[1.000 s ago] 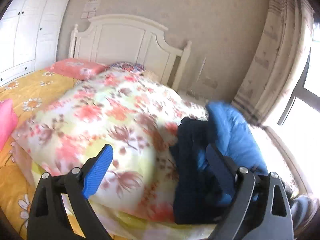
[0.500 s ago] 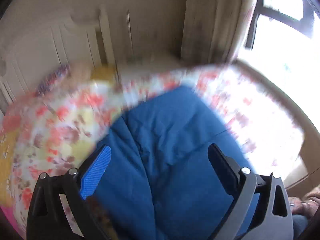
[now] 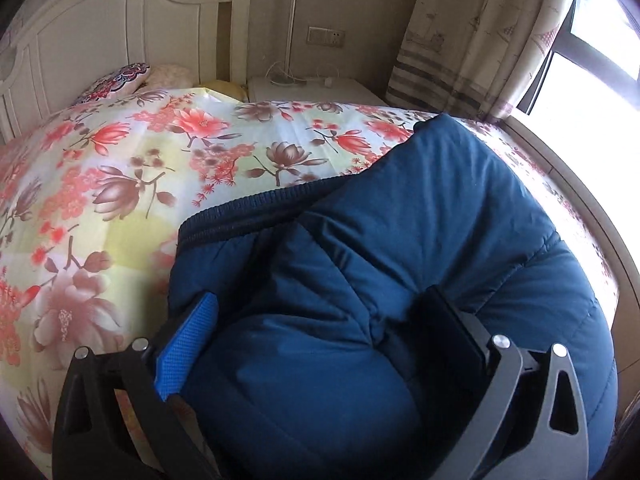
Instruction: Fold large clothes
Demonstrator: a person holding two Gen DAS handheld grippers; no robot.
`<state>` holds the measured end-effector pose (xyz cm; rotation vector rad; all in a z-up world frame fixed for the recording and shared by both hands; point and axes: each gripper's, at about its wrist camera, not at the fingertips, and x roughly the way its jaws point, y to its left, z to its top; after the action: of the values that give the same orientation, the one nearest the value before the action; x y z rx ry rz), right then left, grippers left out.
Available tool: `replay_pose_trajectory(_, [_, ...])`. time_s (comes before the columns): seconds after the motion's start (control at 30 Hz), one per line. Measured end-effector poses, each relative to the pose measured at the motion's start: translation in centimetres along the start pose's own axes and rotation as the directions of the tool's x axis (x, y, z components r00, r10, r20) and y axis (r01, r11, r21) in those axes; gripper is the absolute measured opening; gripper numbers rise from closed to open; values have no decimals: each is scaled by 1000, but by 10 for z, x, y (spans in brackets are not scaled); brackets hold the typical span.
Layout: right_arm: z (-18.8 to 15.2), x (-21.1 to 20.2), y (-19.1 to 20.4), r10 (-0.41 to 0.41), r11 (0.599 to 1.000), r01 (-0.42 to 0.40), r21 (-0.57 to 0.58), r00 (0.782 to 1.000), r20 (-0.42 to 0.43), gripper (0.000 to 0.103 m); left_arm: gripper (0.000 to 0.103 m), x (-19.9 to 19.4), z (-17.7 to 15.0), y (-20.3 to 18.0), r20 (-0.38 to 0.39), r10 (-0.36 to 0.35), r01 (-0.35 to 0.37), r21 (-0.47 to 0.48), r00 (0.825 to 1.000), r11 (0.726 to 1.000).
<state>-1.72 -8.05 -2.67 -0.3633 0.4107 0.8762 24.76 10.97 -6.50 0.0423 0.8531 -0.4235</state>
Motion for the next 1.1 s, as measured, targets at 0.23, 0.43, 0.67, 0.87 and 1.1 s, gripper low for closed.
replay_pose_trajectory(0.23, [-14,77,42,-59,988,28,-153,978,-202,56,101,0,-2,0,28,2,-2,-7,1000,1000])
replay_pose_trajectory(0.43, [-30,90,68,-170,929,81,-360,960,-223,68,101,-2,-8,7,64,-8,10,-36,998,999])
replay_pose_trajectory(0.67, [10,14,-16,-18,993,7,-116,995,-95,58,101,-5,-10,12,84,36,-30,-73,996,997])
replay_pose_trajectory(0.87, [19,8,-154,-246,961,252,118,968,-56,47,101,-10,-12,17,97,135,-123,-123,986,985])
replay_pose_trajectory(1.1, [17,108,-263,-236,905,310,292,936,-263,41,101,-11,-16,29,87,157,-139,-183,984,973])
